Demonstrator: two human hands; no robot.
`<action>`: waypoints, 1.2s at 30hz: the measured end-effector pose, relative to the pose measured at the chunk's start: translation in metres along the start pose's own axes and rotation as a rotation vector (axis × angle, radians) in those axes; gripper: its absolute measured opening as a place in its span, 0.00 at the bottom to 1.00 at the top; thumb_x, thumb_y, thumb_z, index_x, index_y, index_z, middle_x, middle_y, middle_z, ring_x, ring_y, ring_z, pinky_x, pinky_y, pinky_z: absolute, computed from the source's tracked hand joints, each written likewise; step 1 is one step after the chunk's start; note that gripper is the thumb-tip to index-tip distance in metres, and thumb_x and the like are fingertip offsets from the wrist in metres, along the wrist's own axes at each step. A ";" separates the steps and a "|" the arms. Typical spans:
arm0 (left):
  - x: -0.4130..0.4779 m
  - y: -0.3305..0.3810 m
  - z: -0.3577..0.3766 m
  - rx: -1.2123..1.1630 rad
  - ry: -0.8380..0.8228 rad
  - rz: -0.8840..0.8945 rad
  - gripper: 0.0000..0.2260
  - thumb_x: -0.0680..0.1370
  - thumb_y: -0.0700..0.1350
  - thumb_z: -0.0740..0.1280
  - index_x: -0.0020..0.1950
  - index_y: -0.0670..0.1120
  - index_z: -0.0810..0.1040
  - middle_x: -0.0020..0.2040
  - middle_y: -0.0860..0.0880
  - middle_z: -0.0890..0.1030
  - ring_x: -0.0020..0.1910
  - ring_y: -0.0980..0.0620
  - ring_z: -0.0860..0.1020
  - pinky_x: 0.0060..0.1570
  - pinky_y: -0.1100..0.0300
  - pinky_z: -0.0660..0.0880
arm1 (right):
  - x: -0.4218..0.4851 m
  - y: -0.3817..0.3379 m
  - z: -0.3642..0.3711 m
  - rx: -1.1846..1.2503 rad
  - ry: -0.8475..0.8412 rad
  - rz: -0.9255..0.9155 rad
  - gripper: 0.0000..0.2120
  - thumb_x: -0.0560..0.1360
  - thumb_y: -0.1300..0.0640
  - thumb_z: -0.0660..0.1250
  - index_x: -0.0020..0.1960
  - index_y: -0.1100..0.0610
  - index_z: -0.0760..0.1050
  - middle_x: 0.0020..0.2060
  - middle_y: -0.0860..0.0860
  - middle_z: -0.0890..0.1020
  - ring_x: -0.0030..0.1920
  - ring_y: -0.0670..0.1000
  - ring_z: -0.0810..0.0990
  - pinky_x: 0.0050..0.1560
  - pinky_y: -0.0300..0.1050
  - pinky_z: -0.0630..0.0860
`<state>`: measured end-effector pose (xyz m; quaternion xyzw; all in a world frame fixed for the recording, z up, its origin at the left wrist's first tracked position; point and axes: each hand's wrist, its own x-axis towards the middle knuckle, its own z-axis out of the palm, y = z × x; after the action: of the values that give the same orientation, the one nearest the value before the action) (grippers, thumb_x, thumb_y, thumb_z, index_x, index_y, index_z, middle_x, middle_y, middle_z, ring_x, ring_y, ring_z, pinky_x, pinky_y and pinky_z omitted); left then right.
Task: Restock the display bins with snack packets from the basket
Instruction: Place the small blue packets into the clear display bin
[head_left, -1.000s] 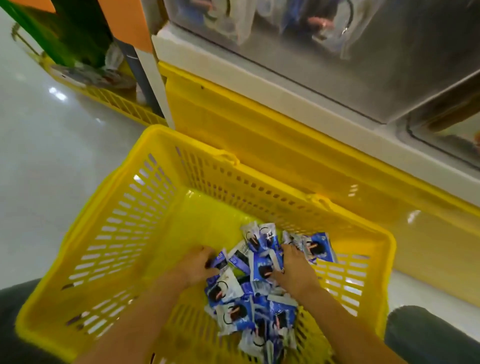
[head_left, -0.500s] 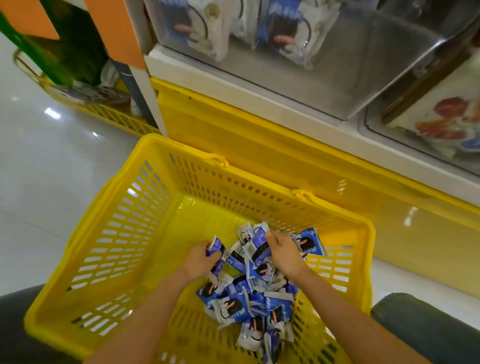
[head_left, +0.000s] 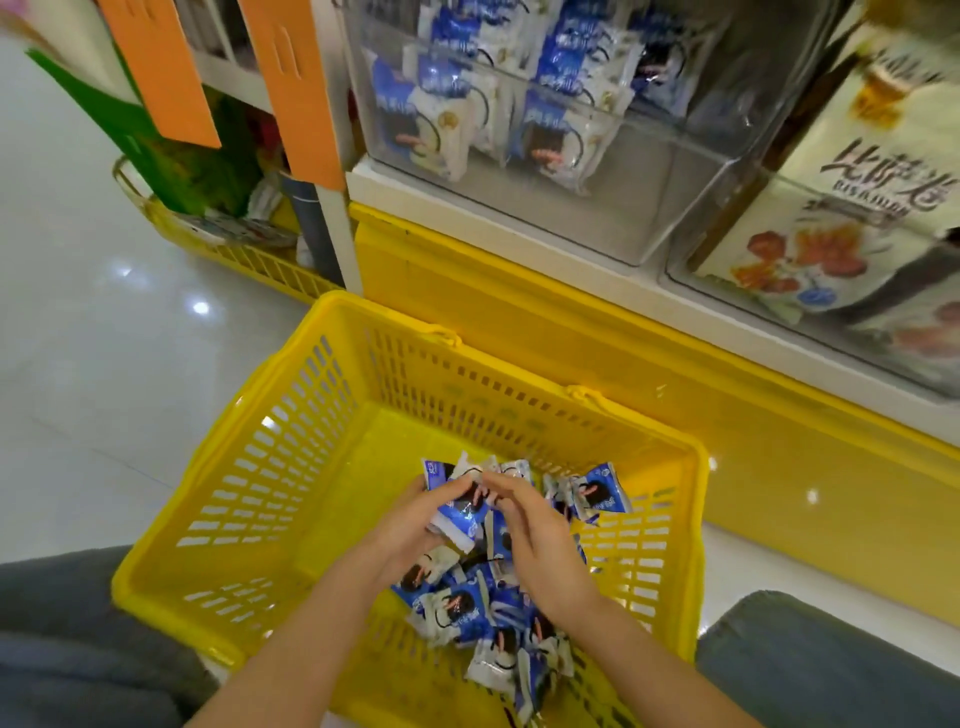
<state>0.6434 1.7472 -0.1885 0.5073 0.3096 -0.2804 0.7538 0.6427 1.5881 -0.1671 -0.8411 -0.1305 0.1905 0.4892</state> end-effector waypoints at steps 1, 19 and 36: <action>-0.001 -0.001 -0.004 0.041 0.031 0.008 0.21 0.74 0.51 0.69 0.64 0.44 0.72 0.54 0.47 0.82 0.52 0.48 0.81 0.54 0.51 0.76 | -0.001 0.007 -0.002 0.005 0.075 0.053 0.14 0.82 0.59 0.54 0.63 0.46 0.70 0.58 0.39 0.76 0.61 0.34 0.72 0.59 0.23 0.65; -0.016 -0.006 -0.025 0.130 0.063 0.088 0.12 0.72 0.53 0.68 0.54 0.54 0.73 0.58 0.49 0.79 0.57 0.51 0.77 0.62 0.49 0.71 | -0.008 0.068 0.001 -1.090 -0.728 0.410 0.16 0.79 0.50 0.61 0.62 0.59 0.74 0.65 0.57 0.72 0.73 0.65 0.52 0.69 0.53 0.59; -0.057 0.035 0.015 -0.143 0.302 0.223 0.13 0.78 0.49 0.64 0.58 0.44 0.68 0.52 0.44 0.78 0.47 0.46 0.80 0.39 0.51 0.81 | 0.011 -0.052 -0.058 -0.016 0.090 0.295 0.09 0.78 0.55 0.64 0.49 0.61 0.71 0.37 0.54 0.77 0.38 0.51 0.75 0.35 0.33 0.69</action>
<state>0.6343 1.7511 -0.1205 0.5200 0.3804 -0.0932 0.7591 0.6762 1.5733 -0.0977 -0.8627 0.0149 0.2211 0.4546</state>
